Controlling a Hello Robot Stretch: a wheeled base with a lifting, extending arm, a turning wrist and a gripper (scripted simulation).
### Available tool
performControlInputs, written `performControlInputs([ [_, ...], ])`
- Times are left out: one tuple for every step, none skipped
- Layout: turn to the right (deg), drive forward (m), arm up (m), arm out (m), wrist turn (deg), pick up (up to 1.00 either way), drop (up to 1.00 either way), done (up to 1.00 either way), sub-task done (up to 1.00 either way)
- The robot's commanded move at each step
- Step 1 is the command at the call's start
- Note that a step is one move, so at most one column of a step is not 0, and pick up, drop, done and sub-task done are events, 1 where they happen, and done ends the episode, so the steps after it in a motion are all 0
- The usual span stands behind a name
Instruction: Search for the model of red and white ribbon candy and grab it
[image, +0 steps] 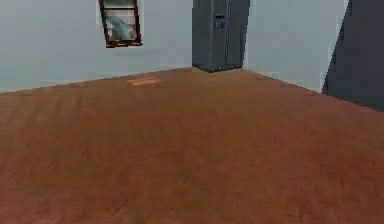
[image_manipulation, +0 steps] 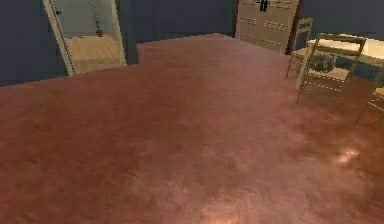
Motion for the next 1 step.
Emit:
performControlInputs([
  [-45.0,0.0,0.0,0.0,0.0,0.0,0.0,0.0,0.0],
])
